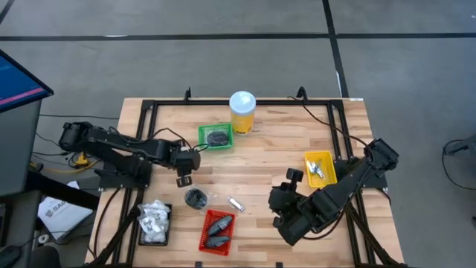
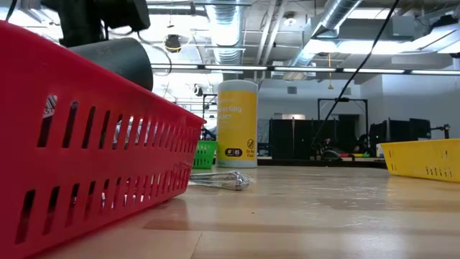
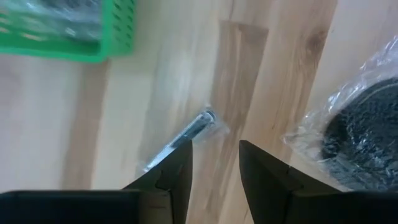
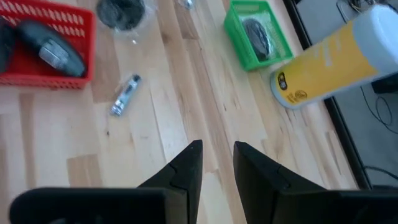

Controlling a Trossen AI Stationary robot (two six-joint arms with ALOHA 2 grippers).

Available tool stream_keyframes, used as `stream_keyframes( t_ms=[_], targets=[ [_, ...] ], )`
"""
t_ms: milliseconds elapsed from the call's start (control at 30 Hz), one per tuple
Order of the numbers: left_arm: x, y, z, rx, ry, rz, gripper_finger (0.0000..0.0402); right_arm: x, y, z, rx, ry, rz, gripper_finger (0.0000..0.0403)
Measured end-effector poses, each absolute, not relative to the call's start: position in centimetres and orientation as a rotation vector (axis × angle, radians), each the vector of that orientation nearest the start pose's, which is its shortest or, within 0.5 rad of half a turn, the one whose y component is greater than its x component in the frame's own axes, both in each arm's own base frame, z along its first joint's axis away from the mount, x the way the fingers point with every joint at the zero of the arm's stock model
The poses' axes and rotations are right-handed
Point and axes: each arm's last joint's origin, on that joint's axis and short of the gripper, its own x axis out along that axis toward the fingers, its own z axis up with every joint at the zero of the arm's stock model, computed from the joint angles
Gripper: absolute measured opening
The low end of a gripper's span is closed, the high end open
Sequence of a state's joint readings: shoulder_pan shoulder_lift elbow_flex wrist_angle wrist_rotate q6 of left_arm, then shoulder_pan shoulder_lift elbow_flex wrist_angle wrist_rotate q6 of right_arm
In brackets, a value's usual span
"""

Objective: Pick & Place Travel size toiletries
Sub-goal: Put the silver nail cutter into the yellow bin

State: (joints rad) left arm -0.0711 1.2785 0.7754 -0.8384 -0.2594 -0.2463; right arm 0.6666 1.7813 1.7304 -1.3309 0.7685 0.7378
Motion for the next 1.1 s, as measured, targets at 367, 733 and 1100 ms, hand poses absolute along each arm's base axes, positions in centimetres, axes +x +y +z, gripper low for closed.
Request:
stream_keyframes(
  t_ms=[367, 733, 1100],
  targets=[
    [20.4, 1.6, 17.9, 0.015, 1.320, 0.294, 0.0122, 27.8, 19.2, 30.9, -0.255, 0.919, -0.468, 0.0082],
    [20.8, 3.0, 16.9, 0.036, 1.373, 0.274, 0.0147, 27.9, 19.3, 30.5, -0.251, 0.911, -0.468, 0.0082],
    [21.6, 3.1, 14.1, 0.082, 1.520, 0.263, 0.0208, 27.9, 19.3, 30.5, -0.249, 0.910, -0.468, 0.0082]
  ],
)
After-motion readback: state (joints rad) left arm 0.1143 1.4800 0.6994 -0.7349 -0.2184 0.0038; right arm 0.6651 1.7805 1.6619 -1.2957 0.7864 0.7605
